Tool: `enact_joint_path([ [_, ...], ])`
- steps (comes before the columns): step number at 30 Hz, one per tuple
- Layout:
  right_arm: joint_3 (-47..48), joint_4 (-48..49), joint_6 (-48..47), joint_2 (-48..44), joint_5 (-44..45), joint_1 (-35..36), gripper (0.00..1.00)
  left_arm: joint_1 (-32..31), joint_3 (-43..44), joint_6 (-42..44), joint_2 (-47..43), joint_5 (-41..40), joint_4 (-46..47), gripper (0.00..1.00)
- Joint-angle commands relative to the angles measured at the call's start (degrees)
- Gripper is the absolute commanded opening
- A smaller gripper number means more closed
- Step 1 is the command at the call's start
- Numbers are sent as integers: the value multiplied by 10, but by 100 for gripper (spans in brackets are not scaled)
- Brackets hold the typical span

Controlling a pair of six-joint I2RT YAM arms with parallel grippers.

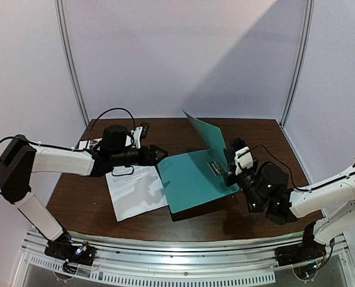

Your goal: Put the files into the folder

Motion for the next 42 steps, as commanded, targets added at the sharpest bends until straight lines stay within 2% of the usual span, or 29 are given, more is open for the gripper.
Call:
enact_joint_path([
  [1,-55,-13,135,-48,-7,-46,0,-12,0,-4,28,10,25,73],
  [12,-134,-118,370,-156,-64,-167,0,-51,71,-3,99,7,13,70],
  [18,-175,-161,448,-195,-88,-223,0,-57,84,-4,114,7,6,70],
  [26,-196,-207,501,-216,-119,-284,0,-63,100,-5,136,14,1,70],
  [39,-202,-234,481,-204,-133,-325,0,-75,120,-4,175,-1,-11,69],
  [42,-192,-260,474,-207,-116,-325,7,-78,122,-4,185,-6,-13,69],
])
